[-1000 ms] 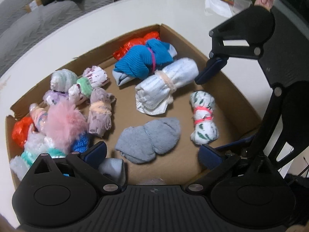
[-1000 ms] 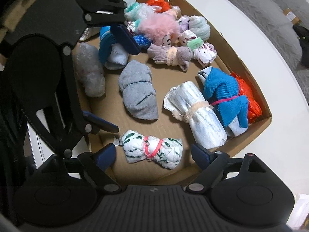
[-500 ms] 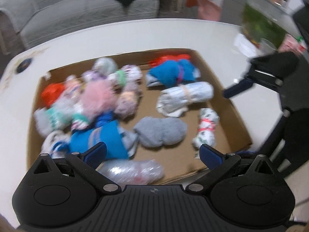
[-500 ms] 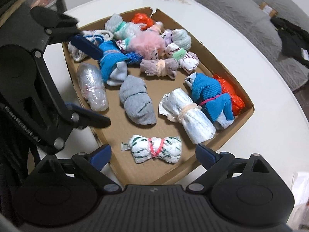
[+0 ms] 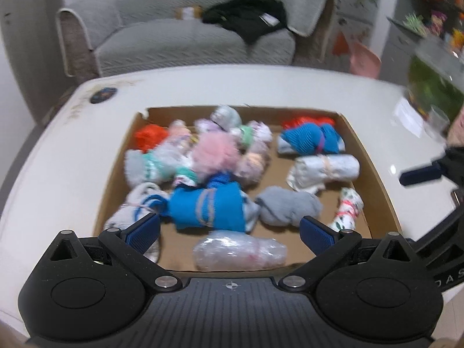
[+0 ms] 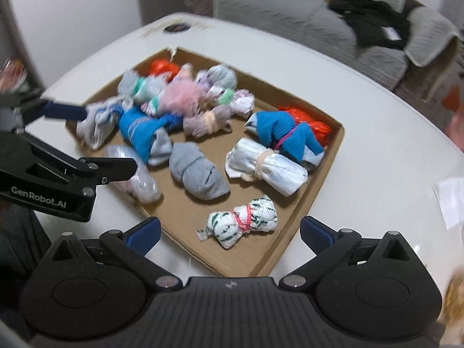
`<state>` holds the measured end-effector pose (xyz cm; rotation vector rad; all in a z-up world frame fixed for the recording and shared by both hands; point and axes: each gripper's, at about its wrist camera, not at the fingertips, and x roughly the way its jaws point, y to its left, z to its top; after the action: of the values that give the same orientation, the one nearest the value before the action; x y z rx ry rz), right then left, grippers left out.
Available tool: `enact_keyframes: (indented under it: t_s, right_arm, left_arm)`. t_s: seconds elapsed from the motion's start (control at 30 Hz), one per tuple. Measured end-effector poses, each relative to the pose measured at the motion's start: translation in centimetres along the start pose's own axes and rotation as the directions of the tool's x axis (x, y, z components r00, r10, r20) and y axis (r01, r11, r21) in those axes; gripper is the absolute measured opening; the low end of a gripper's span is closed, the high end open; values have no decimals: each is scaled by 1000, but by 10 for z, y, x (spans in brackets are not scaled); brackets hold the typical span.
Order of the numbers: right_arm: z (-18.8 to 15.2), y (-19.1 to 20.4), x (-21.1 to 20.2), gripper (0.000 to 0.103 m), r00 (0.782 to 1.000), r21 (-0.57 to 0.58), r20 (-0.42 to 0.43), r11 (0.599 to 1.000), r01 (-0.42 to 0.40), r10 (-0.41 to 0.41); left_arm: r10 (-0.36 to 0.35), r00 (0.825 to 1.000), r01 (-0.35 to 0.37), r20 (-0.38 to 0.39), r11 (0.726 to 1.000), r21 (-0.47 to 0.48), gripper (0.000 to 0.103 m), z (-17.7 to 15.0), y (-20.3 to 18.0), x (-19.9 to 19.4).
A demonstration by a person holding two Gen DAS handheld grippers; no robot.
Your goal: Organize objects
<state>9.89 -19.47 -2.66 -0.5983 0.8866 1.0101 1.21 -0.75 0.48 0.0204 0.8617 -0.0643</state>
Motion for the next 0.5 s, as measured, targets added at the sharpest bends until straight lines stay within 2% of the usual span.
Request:
enact_keyframes:
  t_s: [0.17, 0.33, 0.5]
  right_arm:
    - [-8, 8, -1, 102, 998, 135, 55, 991, -12, 5]
    - [-16, 17, -6, 102, 995, 248, 98, 969, -1, -24]
    - [-19, 31, -6, 102, 995, 266, 93, 964, 18, -44]
  left_arm:
    - [32, 999, -30, 40, 998, -55, 103, -5, 13, -8]
    - [38, 996, -31, 76, 995, -91, 103, -11, 25, -14]
    - [52, 997, -45, 64, 994, -100, 103, -15, 32, -13]
